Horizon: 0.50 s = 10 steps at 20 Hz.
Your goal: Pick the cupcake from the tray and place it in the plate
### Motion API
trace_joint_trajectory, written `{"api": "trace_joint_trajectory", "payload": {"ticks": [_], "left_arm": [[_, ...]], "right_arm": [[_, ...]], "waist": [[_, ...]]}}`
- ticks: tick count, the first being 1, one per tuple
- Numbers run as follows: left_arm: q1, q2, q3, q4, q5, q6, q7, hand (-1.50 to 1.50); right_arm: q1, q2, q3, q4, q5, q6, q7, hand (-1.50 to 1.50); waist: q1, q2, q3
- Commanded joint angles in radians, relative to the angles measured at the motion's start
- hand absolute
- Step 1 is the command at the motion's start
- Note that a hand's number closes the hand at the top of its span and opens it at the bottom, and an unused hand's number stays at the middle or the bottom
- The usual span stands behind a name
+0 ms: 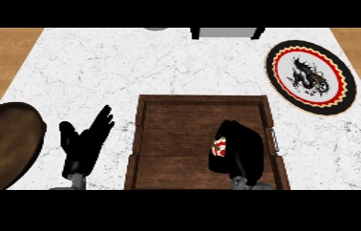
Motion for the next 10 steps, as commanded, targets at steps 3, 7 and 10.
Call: {"api": "trace_joint_trajectory", "payload": {"ticks": [3, 7, 10], "left_arm": [[-0.023, 0.001, -0.01, 0.004, -0.005, -0.011, -0.003, 0.0], [-0.045, -0.008, -0.04, 0.004, -0.02, -0.019, 0.003, 0.0], [-0.052, -0.019, -0.041, 0.027, -0.018, -0.019, -0.005, 0.0]], "right_arm": [[-0.307, 0.017, -0.152, 0.227, 0.086, -0.217, 0.122, 1.5], [-0.473, 0.017, -0.282, 0.358, 0.175, -0.276, 0.231, 1.5], [-0.597, 0.017, -0.339, 0.453, 0.277, -0.31, 0.289, 1.5]], "waist": [[0.043, 0.014, 0.001], [0.095, 0.034, 0.0], [0.097, 0.033, -0.002]]}}
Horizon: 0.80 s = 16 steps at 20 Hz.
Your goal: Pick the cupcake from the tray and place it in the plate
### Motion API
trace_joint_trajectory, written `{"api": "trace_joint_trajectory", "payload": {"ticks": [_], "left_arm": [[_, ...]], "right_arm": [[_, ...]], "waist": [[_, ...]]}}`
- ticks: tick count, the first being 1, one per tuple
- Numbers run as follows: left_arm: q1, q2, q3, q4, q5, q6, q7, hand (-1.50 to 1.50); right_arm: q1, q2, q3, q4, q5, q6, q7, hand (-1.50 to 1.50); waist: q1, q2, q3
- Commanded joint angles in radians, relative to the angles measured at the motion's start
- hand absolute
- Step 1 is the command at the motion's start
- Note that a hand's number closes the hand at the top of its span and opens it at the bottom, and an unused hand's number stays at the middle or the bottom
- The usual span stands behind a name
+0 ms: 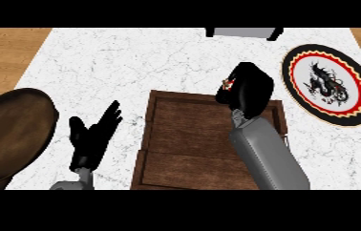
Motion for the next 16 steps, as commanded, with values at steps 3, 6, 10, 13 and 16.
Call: {"api": "trace_joint_trajectory", "payload": {"ticks": [3, 6, 10, 13, 16], "left_arm": [[-0.023, -0.001, -0.012, 0.001, -0.011, 0.0, 0.012, 0.0], [-0.015, 0.003, -0.01, -0.006, -0.004, -0.009, 0.013, 0.0], [-0.024, -0.009, -0.001, 0.019, -0.015, 0.016, 0.0, 0.0], [-0.026, 0.023, 0.033, 0.01, 0.025, -0.018, 0.019, 0.0], [0.004, 0.022, 0.024, 0.001, 0.009, -0.009, 0.0, 0.0]], "right_arm": [[-0.216, 0.006, -0.146, 0.182, 0.163, -0.192, 0.198, 1.5], [-0.233, 0.006, -0.229, 0.212, 0.226, -0.281, 0.232, 1.5], [-0.285, 0.004, -0.338, 0.242, 0.28, -0.372, 0.234, 1.5], [-0.232, 0.006, -0.373, 0.237, 0.326, -0.512, 0.227, 1.5], [-0.225, -0.006, -0.462, 0.27, 0.341, -0.628, 0.175, 1.5]], "waist": [[0.014, 0.005, 0.001], [-0.001, 0.001, 0.002], [-0.021, 0.001, 0.001], [-0.029, -0.005, 0.002], [-0.025, -0.002, 0.003]]}}
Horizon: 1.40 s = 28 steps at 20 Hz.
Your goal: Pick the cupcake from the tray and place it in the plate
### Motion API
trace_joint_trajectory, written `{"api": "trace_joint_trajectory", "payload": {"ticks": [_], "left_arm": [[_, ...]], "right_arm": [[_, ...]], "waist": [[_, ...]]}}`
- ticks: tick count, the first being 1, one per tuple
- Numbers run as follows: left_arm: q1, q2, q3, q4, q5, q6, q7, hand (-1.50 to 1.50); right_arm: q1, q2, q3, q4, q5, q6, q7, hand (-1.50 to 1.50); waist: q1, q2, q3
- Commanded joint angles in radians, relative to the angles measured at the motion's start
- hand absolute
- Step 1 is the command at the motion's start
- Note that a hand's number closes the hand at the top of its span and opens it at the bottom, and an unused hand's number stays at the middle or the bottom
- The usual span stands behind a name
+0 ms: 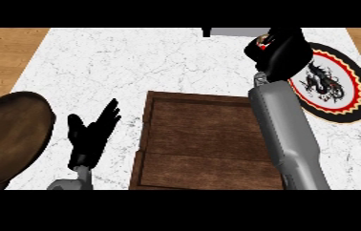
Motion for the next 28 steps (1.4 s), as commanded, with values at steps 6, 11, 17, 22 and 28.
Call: {"api": "trace_joint_trajectory", "payload": {"ticks": [6, 11, 17, 22, 28], "left_arm": [[0.026, -0.008, 0.012, 0.038, -0.003, 0.006, -0.045, 0.0], [0.014, 0.003, 0.021, -0.001, 0.016, -0.001, 0.004, 0.0], [0.06, -0.003, 0.003, -0.017, -0.009, 0.006, -0.028, 0.0], [0.031, 0.017, 0.018, -0.013, 0.013, -0.023, -0.009, 0.0], [0.043, -0.033, -0.013, 0.023, -0.021, 0.013, -0.056, 0.0]], "right_arm": [[0.037, -0.069, -0.232, 0.163, 0.118, -0.374, 0.082, 1.5], [-0.01, -0.169, -0.351, 0.304, 0.074, -0.465, 0.013, 1.5], [0.017, -0.303, -0.395, 0.432, -0.117, -0.575, -0.156, 1.5], [-0.008, -0.375, -0.417, 0.608, -0.239, -0.661, -0.284, 1.5], [-0.025, -0.405, -0.478, 0.707, -0.458, -0.341, -0.354, -1.5]], "waist": [[-0.025, -0.003, -0.001], [-0.02, -0.006, 0.001], [-0.032, -0.013, 0.001], [-0.015, -0.004, 0.003], [-0.015, 0.0, 0.005]]}}
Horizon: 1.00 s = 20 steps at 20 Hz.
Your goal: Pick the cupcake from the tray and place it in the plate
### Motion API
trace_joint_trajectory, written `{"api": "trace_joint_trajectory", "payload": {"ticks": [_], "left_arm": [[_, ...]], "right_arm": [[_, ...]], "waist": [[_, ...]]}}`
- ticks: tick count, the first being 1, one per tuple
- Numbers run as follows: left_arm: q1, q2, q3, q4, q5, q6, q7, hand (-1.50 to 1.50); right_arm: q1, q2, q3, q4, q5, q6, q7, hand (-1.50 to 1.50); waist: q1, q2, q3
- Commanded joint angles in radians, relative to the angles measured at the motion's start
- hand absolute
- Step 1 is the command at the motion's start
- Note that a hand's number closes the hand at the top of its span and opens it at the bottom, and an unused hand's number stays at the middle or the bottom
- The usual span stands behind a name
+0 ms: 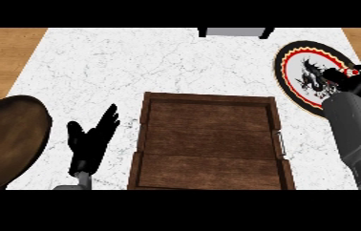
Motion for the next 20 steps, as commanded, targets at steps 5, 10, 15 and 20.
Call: {"api": "trace_joint_trajectory", "payload": {"ticks": [5, 10, 15, 20], "left_arm": [[-0.021, 0.007, 0.01, 0.021, -0.009, 0.002, -0.019, 0.0], [-0.026, 0.004, 0.012, 0.001, 0.004, 0.006, 0.028, 0.0], [0.023, 0.015, 0.02, 0.015, 0.013, -0.018, -0.022, 0.0], [-0.01, 0.007, 0.011, -0.044, 0.006, 0.011, 0.061, 0.0]], "right_arm": [[0.018, -0.015, -0.084, 0.04, -0.308, 0.13, -0.335, -1.5], [0.034, -0.006, -0.131, -0.084, -0.483, 0.113, -0.597, -1.5], [0.081, 0.036, -0.209, -0.21, -0.695, 0.065, -0.806, -1.5], [0.149, 0.055, -0.289, -0.278, -0.94, 0.218, -1.023, -1.5]], "waist": [[0.007, 0.007, 0.005], [0.0, 0.002, 0.006], [-0.008, -0.004, 0.002], [-0.02, -0.01, 0.0]]}}
